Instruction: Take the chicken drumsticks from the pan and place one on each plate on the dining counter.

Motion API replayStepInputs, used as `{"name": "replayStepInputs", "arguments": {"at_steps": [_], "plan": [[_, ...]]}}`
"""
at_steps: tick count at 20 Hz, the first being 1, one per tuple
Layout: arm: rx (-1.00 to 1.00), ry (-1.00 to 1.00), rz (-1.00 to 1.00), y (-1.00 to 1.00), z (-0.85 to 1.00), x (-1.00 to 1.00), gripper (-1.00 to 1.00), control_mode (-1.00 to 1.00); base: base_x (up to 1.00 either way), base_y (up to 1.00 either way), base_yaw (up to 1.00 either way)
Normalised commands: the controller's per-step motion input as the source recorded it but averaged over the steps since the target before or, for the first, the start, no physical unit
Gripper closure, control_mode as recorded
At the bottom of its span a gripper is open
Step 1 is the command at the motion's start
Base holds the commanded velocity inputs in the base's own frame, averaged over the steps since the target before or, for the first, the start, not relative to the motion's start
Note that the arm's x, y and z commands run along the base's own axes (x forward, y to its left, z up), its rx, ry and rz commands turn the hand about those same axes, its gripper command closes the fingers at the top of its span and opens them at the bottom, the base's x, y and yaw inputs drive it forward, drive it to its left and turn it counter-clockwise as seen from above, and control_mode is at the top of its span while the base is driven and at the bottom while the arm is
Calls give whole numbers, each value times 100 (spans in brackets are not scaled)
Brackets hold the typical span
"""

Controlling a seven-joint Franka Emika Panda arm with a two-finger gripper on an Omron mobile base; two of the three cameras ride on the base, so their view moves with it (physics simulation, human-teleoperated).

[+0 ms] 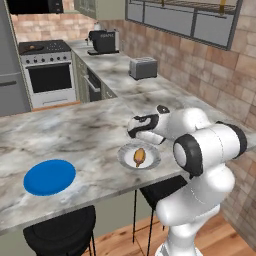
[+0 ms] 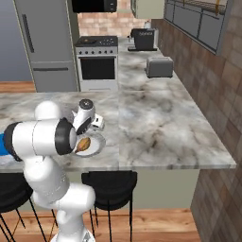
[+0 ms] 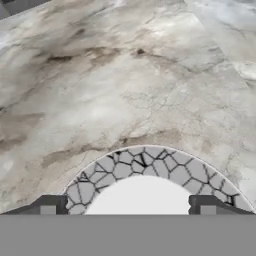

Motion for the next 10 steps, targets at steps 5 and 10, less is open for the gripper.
{"name": "replayStepInputs", "arguments": {"at_steps": [5,10], "plan": [[0,0,4,-46,100,-100,-100,-100,0,0,0],[-3,0,0,-38,100,-100,-100,-100,0,0,0]]}}
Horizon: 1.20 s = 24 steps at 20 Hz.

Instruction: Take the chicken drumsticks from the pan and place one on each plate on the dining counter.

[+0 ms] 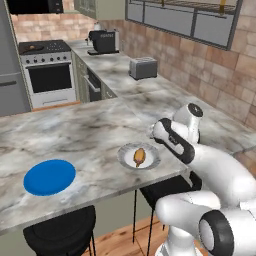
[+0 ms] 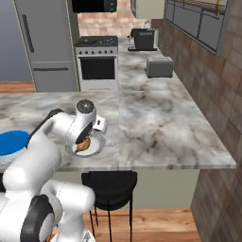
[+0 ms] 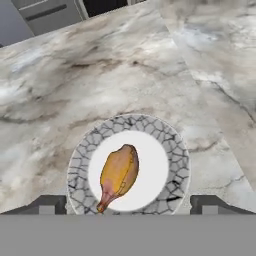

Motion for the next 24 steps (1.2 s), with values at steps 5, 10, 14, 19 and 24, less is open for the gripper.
{"name": "replayStepInputs", "arguments": {"at_steps": [5,10,14,19,24], "plan": [[-24,13,0,-37,63,-100,-100,-100,0,0,0],[-25,22,0,-12,5,-100,-100,-100,0,0,0],[-7,11,0,0,-1,-91,-100,-100,0,0,0],[-4,1,0,0,0,-52,-100,-100,0,0,0],[0,0,0,0,0,-53,-100,-100,0,0,0]]}}
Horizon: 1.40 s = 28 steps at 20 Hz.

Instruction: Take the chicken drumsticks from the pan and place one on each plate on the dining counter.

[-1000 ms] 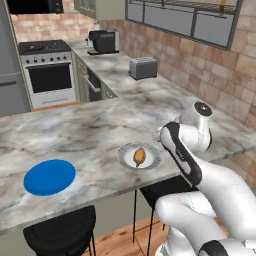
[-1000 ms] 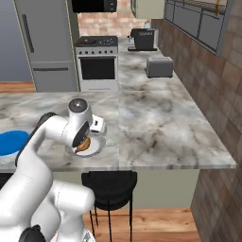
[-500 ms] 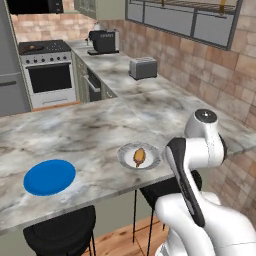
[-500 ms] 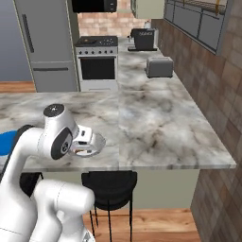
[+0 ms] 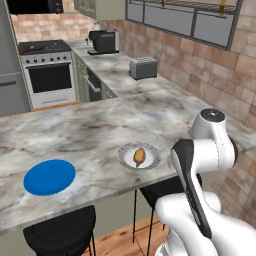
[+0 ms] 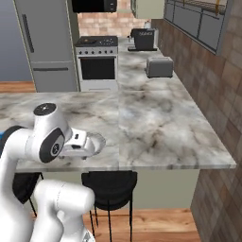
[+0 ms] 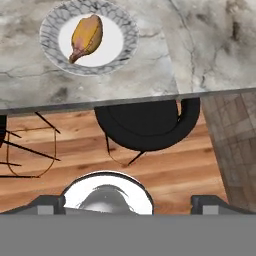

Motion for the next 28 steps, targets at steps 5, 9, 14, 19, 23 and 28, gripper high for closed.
{"name": "replayStepInputs", "arguments": {"at_steps": [5,9,14,19,23,28], "plan": [[0,0,1,0,0,-14,-100,100,-75,1,8],[0,0,0,0,0,0,-100,100,-78,52,15],[0,0,0,0,0,0,-100,100,-41,98,7],[0,0,0,0,0,0,-100,100,-36,100,2],[0,0,0,0,0,0,-100,100,-18,100,1],[0,0,0,0,0,0,-100,100,0,100,0]]}}
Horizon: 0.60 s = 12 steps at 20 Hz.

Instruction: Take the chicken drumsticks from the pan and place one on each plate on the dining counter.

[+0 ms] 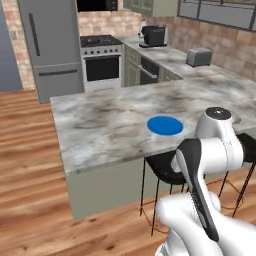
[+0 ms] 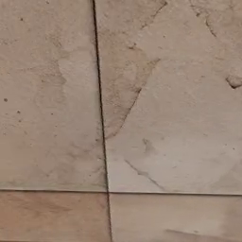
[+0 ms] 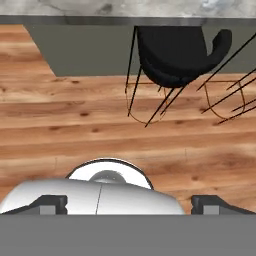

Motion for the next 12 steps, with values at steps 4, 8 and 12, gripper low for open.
{"name": "replayStepInputs", "arguments": {"at_steps": [4,8,12], "plan": [[0,0,0,0,0,0,-100,100,13,100,-5],[0,0,0,0,0,0,-100,100,25,100,-13],[0,0,0,0,0,0,-100,100,22,100,-30]]}}
